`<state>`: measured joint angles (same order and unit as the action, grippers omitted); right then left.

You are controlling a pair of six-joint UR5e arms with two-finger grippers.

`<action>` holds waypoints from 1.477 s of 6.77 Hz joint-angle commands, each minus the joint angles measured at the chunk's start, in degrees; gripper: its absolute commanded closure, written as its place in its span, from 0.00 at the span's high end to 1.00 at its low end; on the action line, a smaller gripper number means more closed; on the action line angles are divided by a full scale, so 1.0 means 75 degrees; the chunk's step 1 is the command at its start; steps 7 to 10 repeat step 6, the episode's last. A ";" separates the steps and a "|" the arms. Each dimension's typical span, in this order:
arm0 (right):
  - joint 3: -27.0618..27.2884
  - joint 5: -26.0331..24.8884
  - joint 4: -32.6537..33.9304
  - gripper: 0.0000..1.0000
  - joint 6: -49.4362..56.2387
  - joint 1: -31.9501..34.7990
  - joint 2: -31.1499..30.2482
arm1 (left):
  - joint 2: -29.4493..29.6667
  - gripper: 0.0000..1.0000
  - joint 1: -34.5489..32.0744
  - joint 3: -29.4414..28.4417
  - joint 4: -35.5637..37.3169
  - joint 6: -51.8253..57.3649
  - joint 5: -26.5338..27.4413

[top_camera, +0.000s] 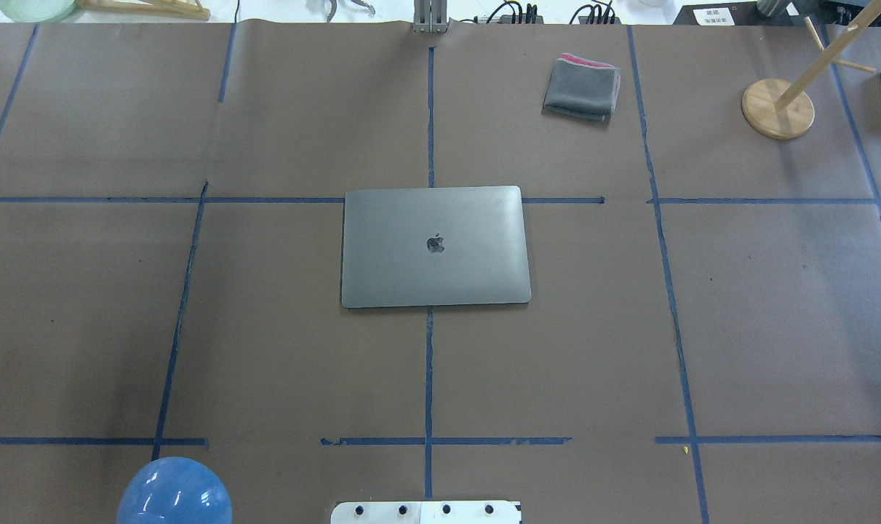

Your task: Close laptop

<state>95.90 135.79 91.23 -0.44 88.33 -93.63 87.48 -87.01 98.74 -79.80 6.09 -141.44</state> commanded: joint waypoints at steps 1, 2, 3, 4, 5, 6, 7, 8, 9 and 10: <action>-0.0002 0.0000 0.0000 1.00 0.0000 0.0000 -0.0008 | -0.0015 1.00 0.0000 0.0007 0.0000 -0.0015 -0.0008; -0.0002 0.0012 -0.0011 1.00 0.0000 0.0000 -0.0008 | -0.0015 1.00 0.0000 0.0007 0.0000 -0.0015 0.0003; 0.0010 0.0012 -0.0011 1.00 0.0000 0.0000 -0.0008 | -0.0015 1.00 0.0000 0.0007 0.0011 -0.0015 -0.0008; 0.0022 0.0023 -0.0011 1.00 0.0012 0.0000 -0.0008 | -0.0027 1.00 0.0000 0.0007 0.0012 -0.0015 -0.0009; 0.0022 0.0024 -0.0011 1.00 0.0012 0.0000 -0.0008 | -0.0027 1.00 0.0000 0.0007 0.0000 -0.0015 -0.0009; 0.0022 0.0024 -0.0058 1.00 0.0023 0.0000 -0.0008 | -0.0015 1.00 0.0000 0.0007 0.0011 -0.0015 -0.0009; 0.0022 0.0024 -0.0058 1.00 0.0023 0.0000 -0.0008 | -0.0015 1.00 0.0000 0.0007 0.0011 -0.0015 -0.0009; 0.0022 0.0024 -0.0058 1.00 0.0023 0.0000 -0.0008 | -0.0015 1.00 0.0000 0.0007 0.0011 -0.0015 -0.0009; 0.0022 0.0024 -0.0058 1.00 0.0023 0.0000 -0.0008 | -0.0015 1.00 0.0000 0.0007 0.0011 -0.0015 -0.0009; 0.0022 0.0024 -0.0058 1.00 0.0023 0.0000 -0.0008 | -0.0015 1.00 0.0000 0.0007 0.0011 -0.0015 -0.0009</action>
